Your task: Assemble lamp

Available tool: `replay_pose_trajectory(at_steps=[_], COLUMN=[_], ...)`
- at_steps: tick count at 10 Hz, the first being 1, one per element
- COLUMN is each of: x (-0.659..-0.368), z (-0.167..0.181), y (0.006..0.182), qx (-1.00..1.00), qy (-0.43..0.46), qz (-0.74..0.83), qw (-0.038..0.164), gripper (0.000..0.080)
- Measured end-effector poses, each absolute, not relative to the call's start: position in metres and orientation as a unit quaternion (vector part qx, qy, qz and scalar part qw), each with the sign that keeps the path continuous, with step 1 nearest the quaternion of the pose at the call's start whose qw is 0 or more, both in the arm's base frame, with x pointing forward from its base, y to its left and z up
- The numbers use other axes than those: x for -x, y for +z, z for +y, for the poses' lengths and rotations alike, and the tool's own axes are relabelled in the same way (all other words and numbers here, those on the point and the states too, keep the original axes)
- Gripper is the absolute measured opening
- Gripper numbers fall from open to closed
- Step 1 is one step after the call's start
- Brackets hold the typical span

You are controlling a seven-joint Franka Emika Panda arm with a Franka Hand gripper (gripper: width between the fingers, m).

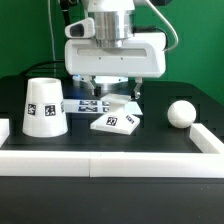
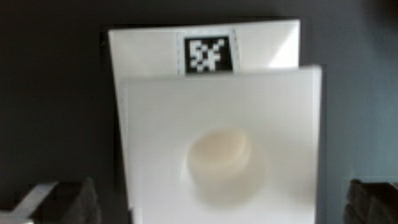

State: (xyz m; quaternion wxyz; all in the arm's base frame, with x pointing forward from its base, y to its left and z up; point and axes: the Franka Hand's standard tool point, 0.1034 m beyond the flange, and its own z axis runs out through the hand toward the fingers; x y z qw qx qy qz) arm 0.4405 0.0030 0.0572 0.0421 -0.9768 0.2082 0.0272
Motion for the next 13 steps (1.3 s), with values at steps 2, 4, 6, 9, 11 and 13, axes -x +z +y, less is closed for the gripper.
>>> replay_pose_trajectory(at_steps=[2,4,6,9,11,13], x=[-0.4403,-0.4407,-0.4434,-0.4441,-0.4441,-0.4459], z=[0.0042,0.0061,0.006,0.0069,0.0069,0.0065], y=[0.0541,0.0505,0.0519,0.052,0.052,0.0528], qx=[0.977,0.978,0.979,0.979,0.979,0.983], qy=[0.026,0.025,0.023,0.021,0.021,0.019], qz=[0.206,0.203,0.201,0.199,0.199,0.178], qw=[0.041,0.039,0.04,0.04,0.04,0.041], gripper=[0.07,0.07,0.0602,0.0534,0.0534,0.0534])
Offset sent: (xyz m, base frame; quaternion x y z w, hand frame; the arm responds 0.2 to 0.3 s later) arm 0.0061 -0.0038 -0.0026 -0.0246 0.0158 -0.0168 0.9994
